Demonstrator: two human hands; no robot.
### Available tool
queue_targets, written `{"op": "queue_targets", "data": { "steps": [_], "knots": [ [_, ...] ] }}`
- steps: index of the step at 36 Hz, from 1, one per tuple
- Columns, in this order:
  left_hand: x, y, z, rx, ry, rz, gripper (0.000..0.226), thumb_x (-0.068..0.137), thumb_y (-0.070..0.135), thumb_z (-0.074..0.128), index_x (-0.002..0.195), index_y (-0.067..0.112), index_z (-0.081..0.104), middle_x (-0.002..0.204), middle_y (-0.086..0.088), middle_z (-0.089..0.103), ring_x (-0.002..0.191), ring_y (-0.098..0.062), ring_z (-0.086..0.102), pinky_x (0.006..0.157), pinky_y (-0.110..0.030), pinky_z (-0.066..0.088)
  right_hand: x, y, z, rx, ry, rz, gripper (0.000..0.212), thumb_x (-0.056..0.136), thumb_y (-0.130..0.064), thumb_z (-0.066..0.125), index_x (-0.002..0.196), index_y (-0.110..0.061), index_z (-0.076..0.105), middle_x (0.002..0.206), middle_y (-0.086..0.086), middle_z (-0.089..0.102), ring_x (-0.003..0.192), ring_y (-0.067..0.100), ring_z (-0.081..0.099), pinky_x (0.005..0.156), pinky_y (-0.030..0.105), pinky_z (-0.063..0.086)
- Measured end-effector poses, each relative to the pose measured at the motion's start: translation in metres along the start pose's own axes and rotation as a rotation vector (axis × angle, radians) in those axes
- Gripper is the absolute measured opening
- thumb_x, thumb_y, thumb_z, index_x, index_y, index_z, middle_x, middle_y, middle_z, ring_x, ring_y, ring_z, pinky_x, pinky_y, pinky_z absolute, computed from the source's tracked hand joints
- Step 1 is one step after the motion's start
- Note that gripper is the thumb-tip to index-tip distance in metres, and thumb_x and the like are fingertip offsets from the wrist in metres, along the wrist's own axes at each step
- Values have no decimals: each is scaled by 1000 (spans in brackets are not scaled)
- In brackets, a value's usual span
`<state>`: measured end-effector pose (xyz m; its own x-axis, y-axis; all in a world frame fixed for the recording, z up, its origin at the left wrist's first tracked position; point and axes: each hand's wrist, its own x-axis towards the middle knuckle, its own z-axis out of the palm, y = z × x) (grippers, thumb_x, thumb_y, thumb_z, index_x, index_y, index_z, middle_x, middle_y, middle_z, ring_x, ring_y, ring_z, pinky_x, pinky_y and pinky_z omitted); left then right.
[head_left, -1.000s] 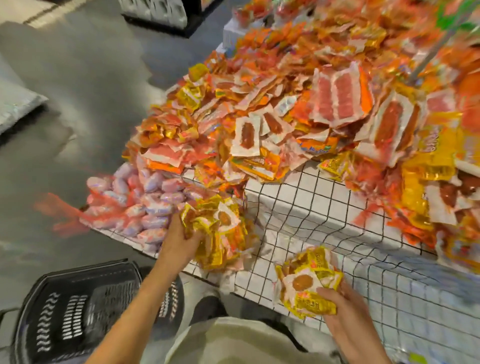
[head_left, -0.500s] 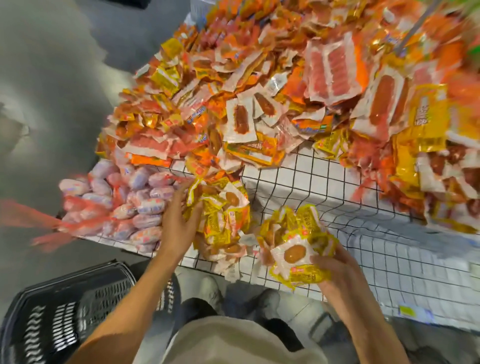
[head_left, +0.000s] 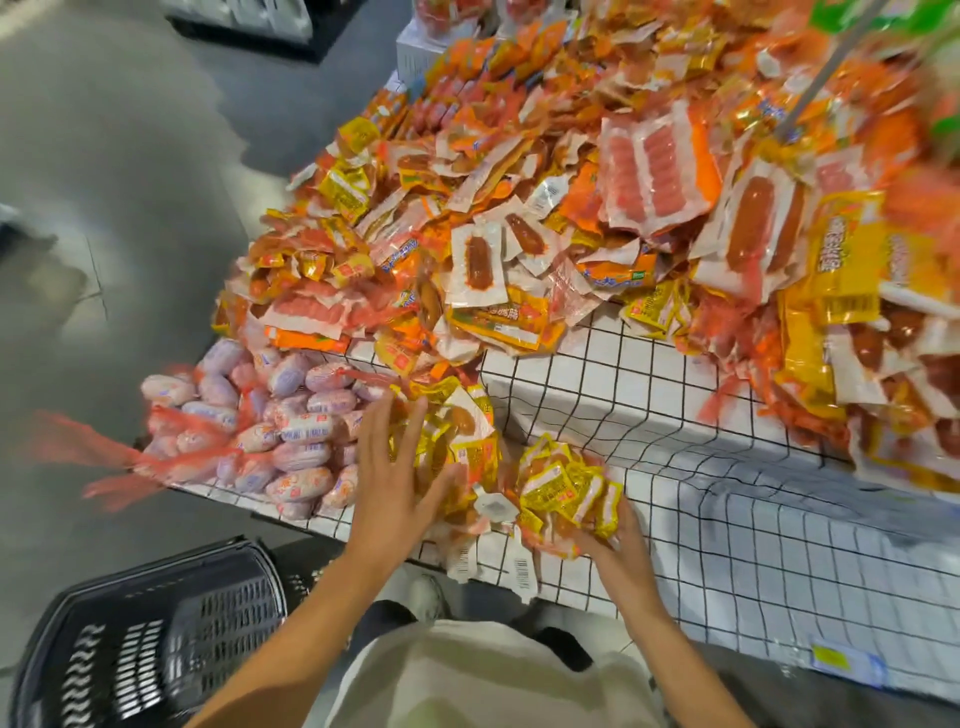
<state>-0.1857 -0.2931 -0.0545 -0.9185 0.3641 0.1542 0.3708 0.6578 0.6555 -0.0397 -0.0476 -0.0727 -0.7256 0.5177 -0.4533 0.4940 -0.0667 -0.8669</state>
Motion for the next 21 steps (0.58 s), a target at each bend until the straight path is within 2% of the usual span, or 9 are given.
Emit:
{"op": "queue_targets", "data": {
  "steps": [2, 4, 5, 9, 14, 15, 19, 21],
  "knots": [
    [7, 2, 3, 44, -52, -15, 75, 91, 68, 50, 155, 46, 19, 168, 2, -10, 154, -29, -11, 117, -62, 18, 2, 1, 0, -4, 9, 1, 68, 78, -17, 85, 135, -34, 51, 112, -34, 67, 106, -8, 65, 81, 10, 52],
    [14, 4, 9, 95, -83, 18, 73, 89, 74, 48, 153, 51, 21, 168, -1, -13, 154, -31, -14, 114, -61, 18, 5, 3, -2, -10, 0, 16, 71, 83, -8, 81, 142, -31, 48, 118, -27, 68, 112, -2, 65, 90, 17, 52],
    [17, 6, 12, 115, -95, 40, 73, 89, 74, 48, 153, 51, 23, 168, -3, -12, 153, -32, -15, 114, -61, 18, 7, 4, -3, -15, -8, 18, 73, 84, -6, 80, 145, -29, 46, 121, -23, 68, 114, 0, 64, 94, 20, 52],
    [27, 9, 25, 140, -145, 59, 75, 87, 74, 51, 153, 45, 30, 167, -9, -14, 152, -37, -18, 117, -66, 14, 10, 4, 0, -49, -18, -4, 75, 83, -4, 80, 142, -36, 46, 117, -31, 68, 111, -7, 64, 81, 6, 50],
    [33, 1, 13, 95, -261, 96, 78, 86, 75, 50, 154, 49, 21, 165, -3, -24, 150, -33, -26, 116, -66, 9, 11, 6, 6, -88, -12, -17, 87, 80, -16, 86, 148, -41, 38, 133, -26, 57, 116, -12, 58, 86, 6, 49],
    [33, -2, 7, 63, -291, 96, 79, 86, 75, 50, 154, 52, 17, 164, 1, -26, 150, -30, -27, 116, -66, 8, 11, 8, 7, -88, -3, -13, 87, 80, -17, 87, 148, -41, 39, 134, -24, 56, 118, -11, 57, 89, 8, 49],
    [29, -16, -25, -127, -340, 56, 82, 86, 72, 55, 154, 51, 14, 165, 14, -20, 153, -18, -18, 118, -67, 13, 8, 14, 8, -83, 47, -16, 83, 80, -18, 87, 149, -33, 43, 140, -11, 59, 127, 6, 58, 105, 34, 50],
    [23, -25, -38, -172, -321, 58, 82, 89, 67, 56, 156, 46, 15, 167, 14, -12, 155, -18, -11, 116, -68, 17, 2, 17, 9, -95, 76, -27, 78, 82, -21, 85, 147, -36, 44, 138, -16, 59, 126, 4, 58, 104, 36, 50]
  ]
}}
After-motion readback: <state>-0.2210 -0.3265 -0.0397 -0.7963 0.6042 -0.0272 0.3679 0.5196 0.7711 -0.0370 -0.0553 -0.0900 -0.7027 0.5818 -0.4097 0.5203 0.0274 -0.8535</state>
